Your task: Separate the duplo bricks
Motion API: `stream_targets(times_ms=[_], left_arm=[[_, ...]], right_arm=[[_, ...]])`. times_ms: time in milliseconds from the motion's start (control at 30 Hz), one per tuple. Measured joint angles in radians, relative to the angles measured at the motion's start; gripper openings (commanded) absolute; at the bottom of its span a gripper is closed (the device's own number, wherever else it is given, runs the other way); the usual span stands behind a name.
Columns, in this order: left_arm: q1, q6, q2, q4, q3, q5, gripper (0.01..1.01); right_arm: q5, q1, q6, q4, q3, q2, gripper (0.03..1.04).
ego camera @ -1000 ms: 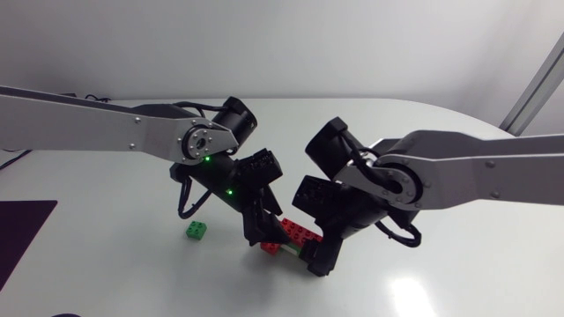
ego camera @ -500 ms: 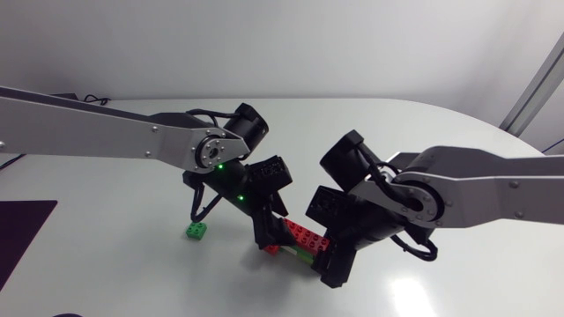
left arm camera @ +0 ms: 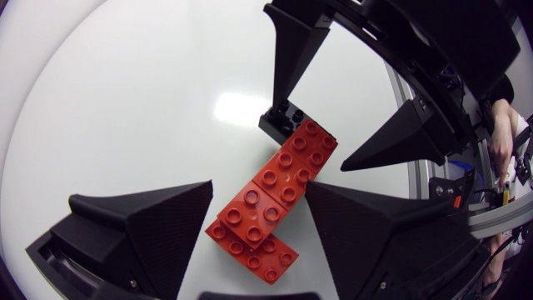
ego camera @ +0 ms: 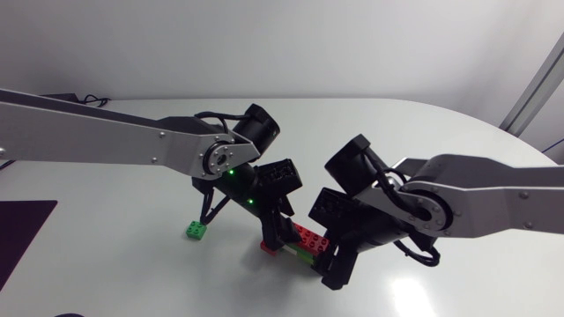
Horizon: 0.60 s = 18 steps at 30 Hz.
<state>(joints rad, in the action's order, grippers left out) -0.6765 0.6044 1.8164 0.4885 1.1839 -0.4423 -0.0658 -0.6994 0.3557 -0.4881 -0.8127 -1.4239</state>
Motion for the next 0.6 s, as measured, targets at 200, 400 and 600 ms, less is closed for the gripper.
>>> stream_targets(times_ms=[200,400,600], left_arm=[[0.0,0.0,0.0,0.0,-0.001,0.005,0.748],[0.0,0.0,0.0,-0.021,-0.021,0.017,0.748],[0.0,0.0,0.0,-0.027,-0.027,0.028,0.677]], right_arm=[[0.017,0.0,-0.004,0.025,0.007,0.0,0.81],[0.019,-0.001,-0.004,0.051,0.02,0.0,0.48],[0.022,-0.006,-0.004,0.06,0.029,0.004,0.37]])
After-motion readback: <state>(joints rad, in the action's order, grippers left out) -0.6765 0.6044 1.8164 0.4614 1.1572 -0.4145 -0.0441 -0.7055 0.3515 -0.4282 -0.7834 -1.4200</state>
